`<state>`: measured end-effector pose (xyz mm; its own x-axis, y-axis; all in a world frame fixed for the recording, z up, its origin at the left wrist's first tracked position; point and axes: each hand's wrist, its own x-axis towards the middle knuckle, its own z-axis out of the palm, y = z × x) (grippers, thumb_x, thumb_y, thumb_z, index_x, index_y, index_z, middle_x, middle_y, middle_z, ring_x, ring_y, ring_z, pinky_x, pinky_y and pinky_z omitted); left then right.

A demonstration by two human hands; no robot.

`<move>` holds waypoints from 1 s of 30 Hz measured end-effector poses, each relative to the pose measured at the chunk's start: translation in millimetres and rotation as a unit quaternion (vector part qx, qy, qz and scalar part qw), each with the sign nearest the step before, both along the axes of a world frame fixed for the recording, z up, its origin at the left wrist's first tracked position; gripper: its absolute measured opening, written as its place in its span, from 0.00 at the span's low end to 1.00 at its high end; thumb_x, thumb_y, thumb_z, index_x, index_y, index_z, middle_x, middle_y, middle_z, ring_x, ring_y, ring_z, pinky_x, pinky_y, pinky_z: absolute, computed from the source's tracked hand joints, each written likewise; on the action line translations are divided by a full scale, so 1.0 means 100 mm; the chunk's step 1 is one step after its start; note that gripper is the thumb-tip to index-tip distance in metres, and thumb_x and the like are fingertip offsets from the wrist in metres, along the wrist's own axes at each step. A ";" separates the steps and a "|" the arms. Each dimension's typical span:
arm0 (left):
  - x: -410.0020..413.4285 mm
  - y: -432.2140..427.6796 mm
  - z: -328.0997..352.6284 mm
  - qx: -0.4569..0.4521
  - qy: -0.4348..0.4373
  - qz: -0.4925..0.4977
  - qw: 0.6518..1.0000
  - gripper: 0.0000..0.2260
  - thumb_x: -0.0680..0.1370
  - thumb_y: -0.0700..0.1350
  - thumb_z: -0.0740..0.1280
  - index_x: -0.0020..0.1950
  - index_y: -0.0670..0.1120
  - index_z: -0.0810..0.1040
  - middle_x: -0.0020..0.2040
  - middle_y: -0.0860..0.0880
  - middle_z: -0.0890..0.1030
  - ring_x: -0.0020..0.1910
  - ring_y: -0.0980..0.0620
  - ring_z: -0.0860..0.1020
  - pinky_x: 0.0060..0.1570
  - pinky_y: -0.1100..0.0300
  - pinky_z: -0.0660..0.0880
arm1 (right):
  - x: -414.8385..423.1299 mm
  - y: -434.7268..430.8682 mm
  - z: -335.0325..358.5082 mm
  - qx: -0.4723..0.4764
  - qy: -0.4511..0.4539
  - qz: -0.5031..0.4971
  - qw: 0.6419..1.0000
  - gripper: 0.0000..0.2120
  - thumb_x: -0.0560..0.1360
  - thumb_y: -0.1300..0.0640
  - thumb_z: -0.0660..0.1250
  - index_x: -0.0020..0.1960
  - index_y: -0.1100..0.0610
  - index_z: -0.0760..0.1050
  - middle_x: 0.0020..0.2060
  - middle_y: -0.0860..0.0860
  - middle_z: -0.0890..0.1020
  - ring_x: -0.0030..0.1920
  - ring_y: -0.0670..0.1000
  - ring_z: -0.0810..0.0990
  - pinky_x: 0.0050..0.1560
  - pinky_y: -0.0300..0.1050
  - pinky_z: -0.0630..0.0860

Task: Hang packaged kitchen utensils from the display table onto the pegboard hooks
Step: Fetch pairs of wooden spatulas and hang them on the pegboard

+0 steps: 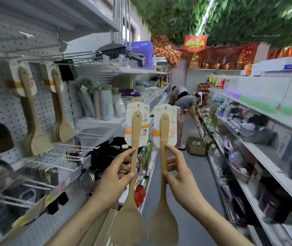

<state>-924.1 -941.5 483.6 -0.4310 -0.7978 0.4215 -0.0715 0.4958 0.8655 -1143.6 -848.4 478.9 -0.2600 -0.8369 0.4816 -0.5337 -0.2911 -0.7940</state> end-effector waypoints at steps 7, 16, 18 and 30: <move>-0.65 -0.52 0.00 -0.010 -0.014 0.042 0.999 0.32 0.81 0.31 0.70 0.76 0.64 0.73 0.60 0.52 0.79 0.50 0.50 0.79 0.55 0.57 0.81 | -0.69 -0.68 0.01 -0.007 0.002 0.048 0.999 0.40 0.83 0.68 0.65 0.78 0.27 0.60 0.51 0.38 0.75 0.52 0.48 0.79 0.50 0.46 0.82; -0.83 -1.07 0.06 -0.033 0.004 0.176 0.984 0.35 0.81 0.32 0.69 0.75 0.70 0.72 0.61 0.65 0.80 0.55 0.54 0.80 0.52 0.65 0.80 | -1.03 -1.82 0.20 -0.017 0.001 0.206 0.978 0.43 0.80 0.72 0.64 0.78 0.30 0.61 0.51 0.38 0.77 0.50 0.50 0.80 0.50 0.46 0.83; -0.69 -1.08 0.08 -0.043 -0.002 0.217 0.975 0.35 0.81 0.32 0.70 0.76 0.69 0.72 0.64 0.67 0.79 0.57 0.56 0.79 0.54 0.66 0.78 | -0.91 -2.09 0.23 -0.017 -0.007 0.243 0.970 0.43 0.80 0.72 0.64 0.78 0.30 0.62 0.51 0.42 0.78 0.48 0.52 0.81 0.49 0.50 0.84; 0.25 -1.52 0.35 -0.072 -0.014 0.386 0.920 0.34 0.83 0.38 0.70 0.77 0.71 0.68 0.59 0.64 0.76 0.57 0.55 0.79 0.57 0.65 0.78 | 0.14 -3.39 0.46 -0.054 -0.008 0.428 0.902 0.41 0.80 0.67 0.66 0.78 0.28 0.61 0.51 0.40 0.79 0.51 0.50 0.80 0.55 0.45 0.81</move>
